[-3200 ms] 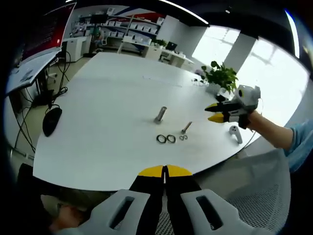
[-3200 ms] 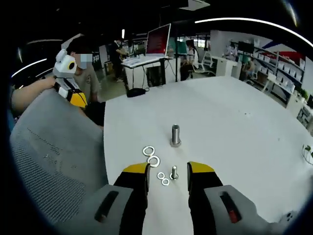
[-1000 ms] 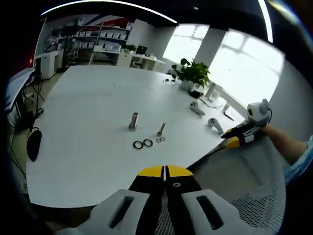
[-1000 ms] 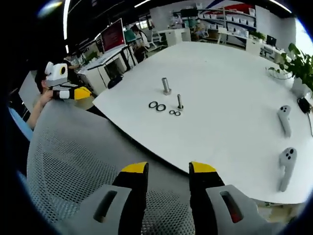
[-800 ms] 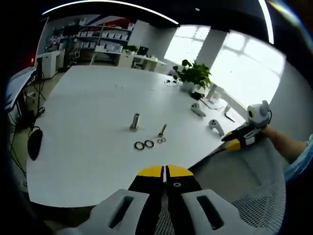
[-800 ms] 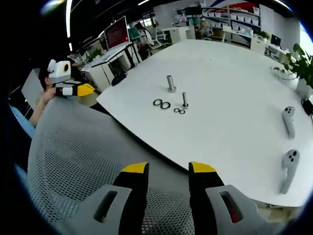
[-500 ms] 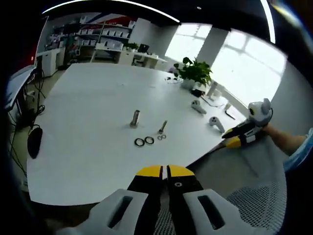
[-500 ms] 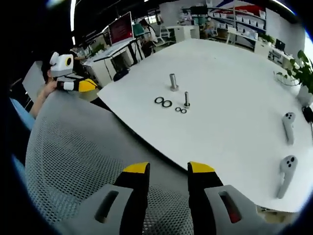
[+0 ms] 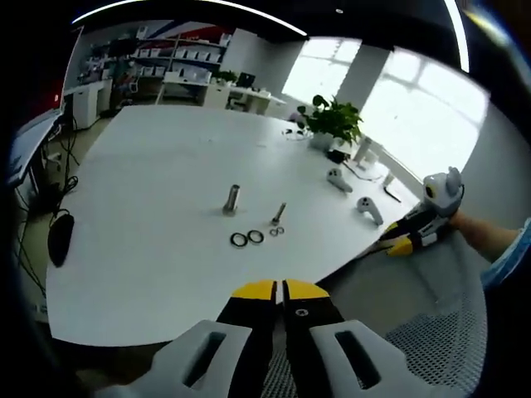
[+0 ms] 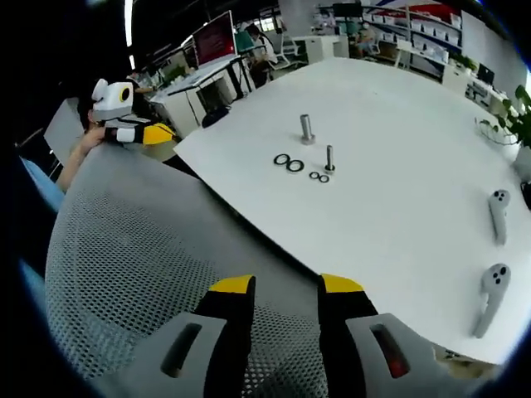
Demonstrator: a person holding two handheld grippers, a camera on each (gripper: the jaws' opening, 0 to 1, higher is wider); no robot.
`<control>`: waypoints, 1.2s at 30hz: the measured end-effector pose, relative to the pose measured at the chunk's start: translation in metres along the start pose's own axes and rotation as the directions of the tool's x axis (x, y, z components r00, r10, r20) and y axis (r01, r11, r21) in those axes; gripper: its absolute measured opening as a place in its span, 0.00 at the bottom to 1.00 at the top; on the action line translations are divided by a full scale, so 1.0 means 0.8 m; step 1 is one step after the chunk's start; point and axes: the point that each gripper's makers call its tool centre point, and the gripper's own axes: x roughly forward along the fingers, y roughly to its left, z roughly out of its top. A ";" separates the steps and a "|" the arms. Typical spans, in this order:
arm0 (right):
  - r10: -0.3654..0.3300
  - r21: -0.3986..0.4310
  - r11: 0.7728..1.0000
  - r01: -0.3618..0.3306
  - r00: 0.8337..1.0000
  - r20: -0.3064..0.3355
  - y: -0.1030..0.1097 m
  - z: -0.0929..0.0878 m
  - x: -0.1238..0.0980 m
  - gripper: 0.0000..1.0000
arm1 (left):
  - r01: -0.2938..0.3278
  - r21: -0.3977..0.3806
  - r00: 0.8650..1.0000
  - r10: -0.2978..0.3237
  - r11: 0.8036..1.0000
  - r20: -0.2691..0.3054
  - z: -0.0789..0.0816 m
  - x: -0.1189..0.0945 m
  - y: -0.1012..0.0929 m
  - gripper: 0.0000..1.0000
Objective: Place the washer onto the threaded stud by aligning its center hole with the stud, sliding it down to the base, and recovering from edge contact or off-axis alignment until the washer reaches the visible bottom stop.
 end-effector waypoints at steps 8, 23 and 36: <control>0.154 -0.091 0.983 -0.157 0.987 -0.047 0.030 0.000 0.002 0.27 | -0.010 -0.007 1.000 0.011 1.000 0.028 0.006 -0.002 0.004 0.00; 0.183 -0.326 0.910 -0.257 0.953 -0.240 0.002 0.049 0.020 0.28 | -0.007 -0.013 1.000 0.008 1.000 0.016 0.003 -0.002 0.003 0.01; 0.060 -0.399 0.885 -0.240 0.909 -0.412 -0.062 0.075 0.143 0.29 | -0.046 -0.044 0.998 0.047 0.998 0.029 0.004 -0.004 0.012 0.01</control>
